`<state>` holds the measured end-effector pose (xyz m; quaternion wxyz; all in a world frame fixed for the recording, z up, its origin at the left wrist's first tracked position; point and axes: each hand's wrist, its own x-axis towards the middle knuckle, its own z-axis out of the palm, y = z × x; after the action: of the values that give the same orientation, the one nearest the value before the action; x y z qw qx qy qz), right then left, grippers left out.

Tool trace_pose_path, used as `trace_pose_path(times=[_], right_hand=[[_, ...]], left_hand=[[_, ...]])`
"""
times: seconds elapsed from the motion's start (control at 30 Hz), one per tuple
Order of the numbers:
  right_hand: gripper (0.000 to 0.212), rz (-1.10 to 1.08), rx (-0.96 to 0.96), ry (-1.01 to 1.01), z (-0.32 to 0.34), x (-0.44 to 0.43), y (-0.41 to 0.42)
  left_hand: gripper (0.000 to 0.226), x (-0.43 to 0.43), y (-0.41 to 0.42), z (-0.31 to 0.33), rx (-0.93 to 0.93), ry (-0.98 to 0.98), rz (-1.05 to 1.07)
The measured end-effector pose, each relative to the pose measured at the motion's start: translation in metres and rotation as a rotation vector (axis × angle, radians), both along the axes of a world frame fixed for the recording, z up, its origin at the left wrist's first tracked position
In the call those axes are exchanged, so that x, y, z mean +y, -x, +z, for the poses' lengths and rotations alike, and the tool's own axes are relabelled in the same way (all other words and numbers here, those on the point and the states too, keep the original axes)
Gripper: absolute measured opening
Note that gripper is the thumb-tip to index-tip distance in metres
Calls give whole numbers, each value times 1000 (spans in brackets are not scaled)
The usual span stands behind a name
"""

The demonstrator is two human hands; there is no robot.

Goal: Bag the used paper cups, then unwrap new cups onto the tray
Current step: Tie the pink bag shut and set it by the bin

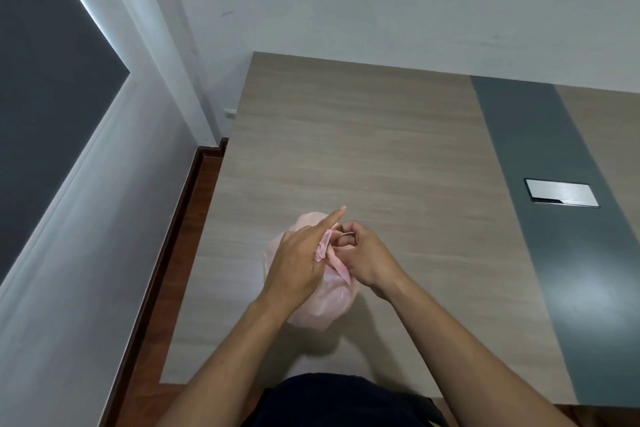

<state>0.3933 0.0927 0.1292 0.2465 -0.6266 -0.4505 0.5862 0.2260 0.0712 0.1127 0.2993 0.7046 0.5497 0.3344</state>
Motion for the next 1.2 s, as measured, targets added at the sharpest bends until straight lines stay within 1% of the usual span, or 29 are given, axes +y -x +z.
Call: trace_pose_path(times=[0.03,0.07,0.1,0.17,0.2,0.23,0.27,0.33,0.37,0.47,0.5,0.53,0.57,0.63,0.7,0.8,0.9,1.0,1.03,1.13,1.2], right_hand=[[23,27,-27,-6,-1,1,-1],[12,51,-42,-15,0,1,-1],[11,71,-51,-12,1,1,-2],[44,105,-82,5,7,-1,-2],[55,113,-79,12,8,-3,-2],[59,116,-41,26,9,-4,-3],[60,112,17,54,10,-5,-3],[55,100,157,144,7,-7,-7],[51,87,243,202,4,-7,-9],[47,77,509,344,2,-10,-15],[40,124,530,340,0,-11,-16],[34,178,516,319,0,-13,-18],[33,250,466,283,-1,-15,-20],[35,353,334,244,-4,-18,-21],[38,391,264,222,-10,-21,-22],[45,409,234,220,-11,-24,-21],[53,416,101,122,-12,-27,-17],[62,321,35,20,-12,-26,-12],[60,299,14,-15,-14,-26,-12],[42,231,32,-48,-15,-24,-10],[35,208,19,-70,-17,-24,-10]], left_hand=[[48,1,1,1,-55,22,21],[45,2,2,2,-99,59,45],[43,4,4,1,-119,90,65],[39,6,8,-2,-98,124,80],[38,7,9,-3,-84,137,74],[37,8,8,-4,-79,148,68],[36,9,8,-5,-85,158,60],[33,11,7,-6,-99,208,64],[35,12,7,-6,-101,248,74],[58,12,8,-12,-58,303,105],[62,12,7,-13,-39,314,109],[64,12,6,-16,-25,329,113],[65,12,6,-17,-12,349,117],[68,13,5,-20,3,393,133],[70,16,6,-26,6,464,140],[72,17,12,-32,-31,603,149],[68,14,15,-33,-52,696,132],[64,12,15,-32,-67,791,126],[64,12,15,-31,-84,822,128],[63,11,15,-32,-175,909,121],[58,9,14,-32,-210,914,131]])
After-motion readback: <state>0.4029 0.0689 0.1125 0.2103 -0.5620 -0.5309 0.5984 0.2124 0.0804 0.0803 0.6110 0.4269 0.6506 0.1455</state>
